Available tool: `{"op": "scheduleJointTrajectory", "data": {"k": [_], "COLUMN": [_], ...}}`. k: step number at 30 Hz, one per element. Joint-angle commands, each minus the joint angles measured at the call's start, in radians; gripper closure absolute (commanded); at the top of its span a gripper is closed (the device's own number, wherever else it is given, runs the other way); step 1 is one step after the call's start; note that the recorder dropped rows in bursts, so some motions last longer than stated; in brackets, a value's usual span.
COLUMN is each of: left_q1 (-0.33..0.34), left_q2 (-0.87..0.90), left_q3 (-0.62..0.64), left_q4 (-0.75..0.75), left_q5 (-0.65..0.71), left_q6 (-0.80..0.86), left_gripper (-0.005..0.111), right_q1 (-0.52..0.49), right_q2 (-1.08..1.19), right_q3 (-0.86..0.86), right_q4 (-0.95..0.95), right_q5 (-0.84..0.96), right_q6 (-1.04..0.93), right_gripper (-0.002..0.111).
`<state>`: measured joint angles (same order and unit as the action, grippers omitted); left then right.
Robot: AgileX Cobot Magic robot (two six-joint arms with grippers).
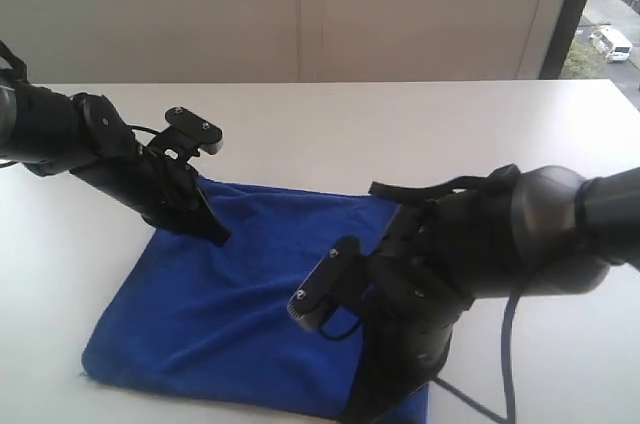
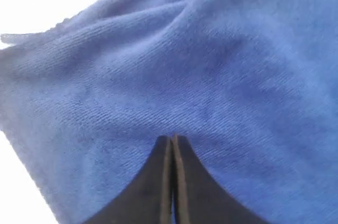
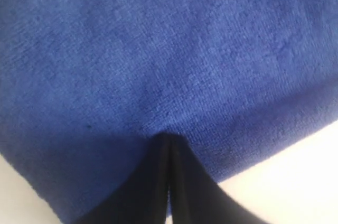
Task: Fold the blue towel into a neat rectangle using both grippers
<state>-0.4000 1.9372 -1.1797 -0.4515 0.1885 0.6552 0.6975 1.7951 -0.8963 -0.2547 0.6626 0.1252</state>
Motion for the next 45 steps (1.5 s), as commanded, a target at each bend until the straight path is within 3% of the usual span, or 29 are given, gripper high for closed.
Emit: {"op": "scheduleJointTrajectory", "data": {"k": [1, 9, 13, 15, 18, 22, 27, 32, 36, 45], "left_q1": [0.002, 0.002, 0.002, 0.002, 0.002, 0.002, 0.002, -0.010, -0.021, -0.103], "left_q2": [-0.026, -0.124, -0.140, -0.140, -0.138, -0.116, -0.058, -0.011, 0.033, 0.162], "left_q3": [-0.056, -0.079, -0.077, -0.070, -0.035, 0.020, 0.027, 0.026, -0.033, -0.286], "left_q4": [0.004, 0.090, 0.177, 0.188, 0.219, 0.275, 0.295, 0.315, 0.323, 0.403], "left_q5": [0.131, 0.429, 0.651, 0.689, 0.651, 0.456, 0.362, 0.277, 0.238, 0.307], "left_q6": [0.001, -0.007, -0.055, -0.085, -0.097, -0.200, -0.240, -0.240, -0.242, -0.234], "left_gripper": [0.107, 0.107, 0.107, 0.107, 0.107, 0.107, 0.107, 0.107, 0.107, 0.107], "right_q1": [0.124, 0.309, 0.293, 0.273, 0.232, 0.179, 0.105, 0.005, -0.045, -0.094], "right_q2": [0.018, -0.001, -0.079, -0.120, -0.179, -0.257, -0.404, -0.613, -0.743, -0.804], "right_q3": [0.020, -0.075, -0.147, -0.165, -0.169, -0.145, -0.040, 0.046, 0.059, 0.059], "right_q4": [0.180, 0.255, 0.084, -0.070, -0.289, -0.409, -0.433, -0.369, -0.312, -0.266], "right_q5": [-0.010, -0.028, 0.058, 0.150, 0.313, 0.480, 0.461, 0.307, 0.259, 0.277], "right_q6": [0.009, -0.040, 0.023, 0.132, 0.287, 0.376, 0.397, 0.397, 0.377, 0.301], "right_gripper": [0.108, 0.108, 0.108, 0.108, 0.108, 0.108, 0.108, 0.108, 0.108, 0.108]}}
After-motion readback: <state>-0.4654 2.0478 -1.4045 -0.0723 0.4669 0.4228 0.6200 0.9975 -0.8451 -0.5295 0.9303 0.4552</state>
